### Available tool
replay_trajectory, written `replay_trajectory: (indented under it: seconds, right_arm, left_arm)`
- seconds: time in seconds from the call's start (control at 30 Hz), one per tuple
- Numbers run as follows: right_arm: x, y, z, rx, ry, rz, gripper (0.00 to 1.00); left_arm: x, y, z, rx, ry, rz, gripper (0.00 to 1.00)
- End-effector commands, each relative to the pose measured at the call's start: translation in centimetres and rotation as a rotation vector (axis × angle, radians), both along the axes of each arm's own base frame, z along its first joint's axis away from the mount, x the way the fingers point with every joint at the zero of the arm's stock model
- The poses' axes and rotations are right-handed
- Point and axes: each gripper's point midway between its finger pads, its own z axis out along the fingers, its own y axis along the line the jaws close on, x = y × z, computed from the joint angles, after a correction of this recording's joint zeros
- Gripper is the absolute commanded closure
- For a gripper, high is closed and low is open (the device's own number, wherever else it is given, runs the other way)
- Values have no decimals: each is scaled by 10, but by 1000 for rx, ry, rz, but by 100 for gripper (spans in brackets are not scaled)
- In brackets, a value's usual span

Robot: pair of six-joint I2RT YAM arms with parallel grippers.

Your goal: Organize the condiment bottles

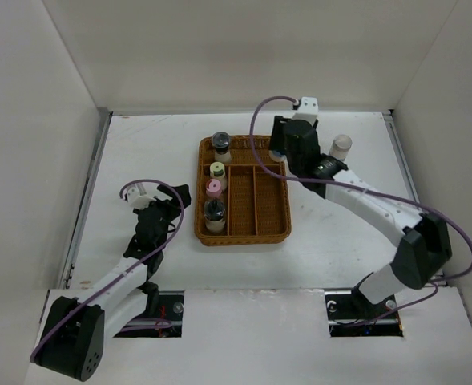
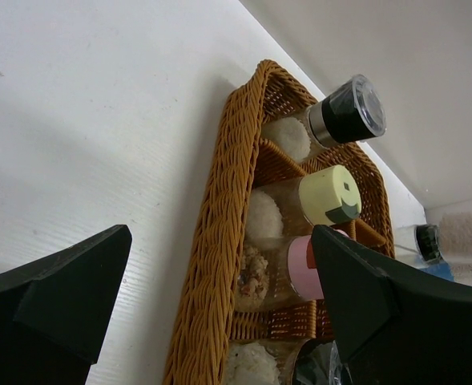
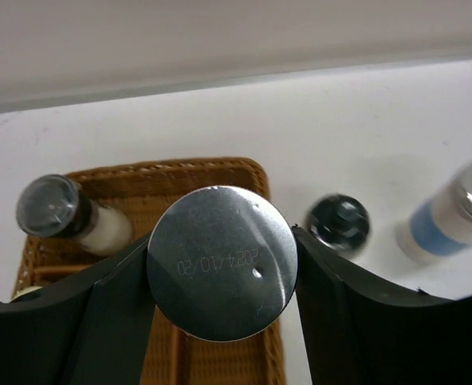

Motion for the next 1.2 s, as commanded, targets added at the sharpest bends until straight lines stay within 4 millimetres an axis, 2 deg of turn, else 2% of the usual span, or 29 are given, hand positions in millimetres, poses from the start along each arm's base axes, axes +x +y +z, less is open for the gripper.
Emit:
replay_trajectory:
  seconds: [0.0, 0.13, 0.33, 0.47, 0.57, 0.67, 0.73, 0.83, 0.9, 1.03, 1.17]
  right_arm:
    - [35, 44, 55, 100, -170, 92, 54]
    - [70, 79, 49, 102, -167, 138, 54]
    - [101, 111, 17, 97, -112, 168, 54]
    - [108, 122, -12, 119, -60, 177, 53]
    - [106, 133, -40, 129, -8, 192, 51]
    - [104, 139, -59, 125, 24, 196, 43]
    - [101, 141, -63, 122, 34, 199, 33]
    - [100, 140, -56, 131, 22, 199, 20]
    - [95, 139, -46, 143, 7, 203, 16]
    - [85, 131, -14, 169, -38, 207, 12]
    - [68, 104, 13, 183, -74, 169, 11]
  left_arm:
    - [0, 0, 11, -34, -50, -5, 0]
    - [1, -1, 9, -38, -44, -10, 0]
    - [1, -2, 9, -39, -43, -16, 0]
    - [1, -2, 7, -47, -34, -17, 0]
    - [2, -2, 7, -47, -36, -18, 0]
    - [2, -3, 6, -49, -31, -23, 0]
    - [2, -4, 6, -49, -32, -25, 0]
    - [3, -3, 3, -48, -22, -23, 0]
    - [3, -4, 5, -54, -26, -30, 0]
    - [3, -1, 4, -53, -26, -18, 0]
    - [2, 0, 7, -56, -37, -17, 0]
